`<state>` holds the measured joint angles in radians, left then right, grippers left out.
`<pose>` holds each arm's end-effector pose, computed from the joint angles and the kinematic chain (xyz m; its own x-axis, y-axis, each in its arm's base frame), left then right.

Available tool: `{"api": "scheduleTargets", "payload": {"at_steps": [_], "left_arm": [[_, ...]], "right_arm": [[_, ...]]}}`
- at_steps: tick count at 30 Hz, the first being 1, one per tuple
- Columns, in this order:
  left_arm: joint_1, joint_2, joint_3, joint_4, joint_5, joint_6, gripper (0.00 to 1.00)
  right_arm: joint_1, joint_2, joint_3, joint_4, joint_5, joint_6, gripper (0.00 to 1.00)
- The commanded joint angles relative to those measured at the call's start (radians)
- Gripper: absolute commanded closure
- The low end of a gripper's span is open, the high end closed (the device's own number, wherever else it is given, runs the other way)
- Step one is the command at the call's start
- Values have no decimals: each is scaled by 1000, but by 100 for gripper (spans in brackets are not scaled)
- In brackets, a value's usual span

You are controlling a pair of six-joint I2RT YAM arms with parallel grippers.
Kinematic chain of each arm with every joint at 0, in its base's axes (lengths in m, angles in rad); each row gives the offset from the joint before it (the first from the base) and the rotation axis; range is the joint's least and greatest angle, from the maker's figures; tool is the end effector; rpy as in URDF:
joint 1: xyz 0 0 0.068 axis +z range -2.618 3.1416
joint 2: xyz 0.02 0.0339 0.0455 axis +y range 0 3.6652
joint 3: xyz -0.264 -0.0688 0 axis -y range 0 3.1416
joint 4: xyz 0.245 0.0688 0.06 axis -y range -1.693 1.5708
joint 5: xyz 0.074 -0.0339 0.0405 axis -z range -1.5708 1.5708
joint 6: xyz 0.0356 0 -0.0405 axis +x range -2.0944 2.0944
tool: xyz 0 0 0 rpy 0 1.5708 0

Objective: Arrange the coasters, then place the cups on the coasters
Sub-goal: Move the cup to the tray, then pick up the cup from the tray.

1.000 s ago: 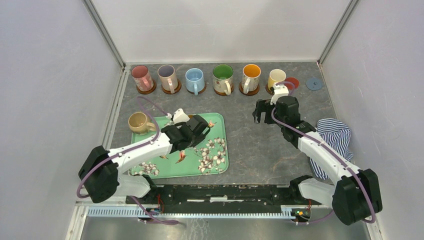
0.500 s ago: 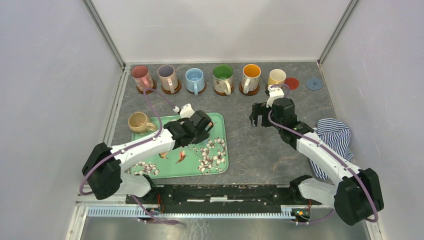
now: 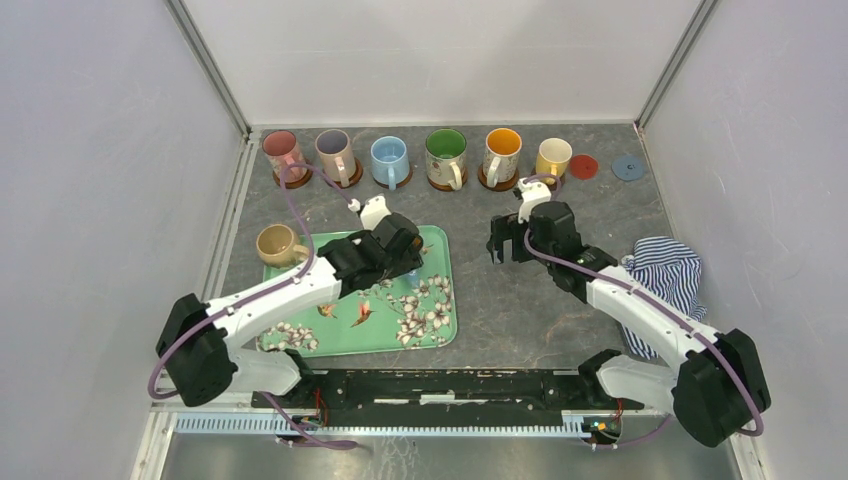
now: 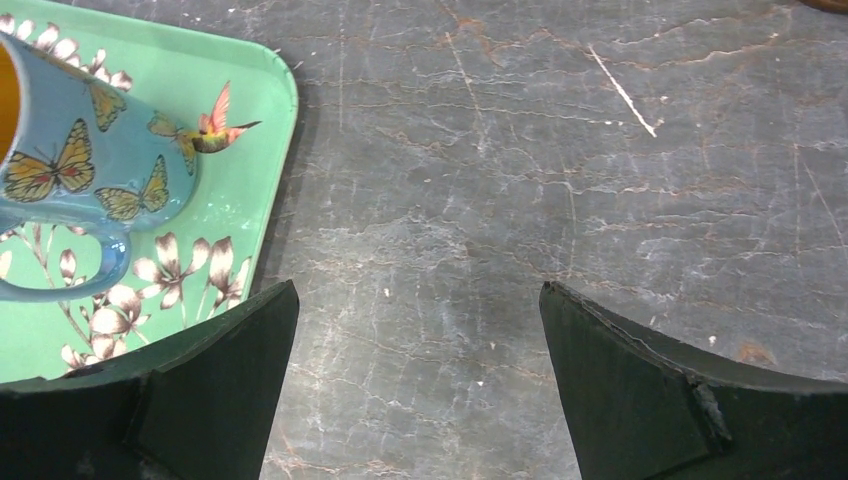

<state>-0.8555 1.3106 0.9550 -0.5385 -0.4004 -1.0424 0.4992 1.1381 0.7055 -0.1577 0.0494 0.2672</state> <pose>0.1872 -0.1944 0.2563 -0.7199 -0.3840 -0.5782 -0.1718 0.9057 -0.3876 0.2185 0.1171 0.2439 -0.5881 -0.0203 -0.8085 -0.2974 0.9351 0.1928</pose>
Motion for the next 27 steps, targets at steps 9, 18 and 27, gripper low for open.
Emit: {"api": "scheduleTargets", "payload": {"at_steps": [9,18,27], "left_arm": [[20,-203,36,-89,-154,272,14],[27,-393,-32,-88,-302,398,0],[27,-506,-75,-40,-451,449,0]], "right_arm": [[233,36,105,-3,118,59,2],[425,171,212,-3,250,148,6],[547,312,310,-14,324,212,9]]}}
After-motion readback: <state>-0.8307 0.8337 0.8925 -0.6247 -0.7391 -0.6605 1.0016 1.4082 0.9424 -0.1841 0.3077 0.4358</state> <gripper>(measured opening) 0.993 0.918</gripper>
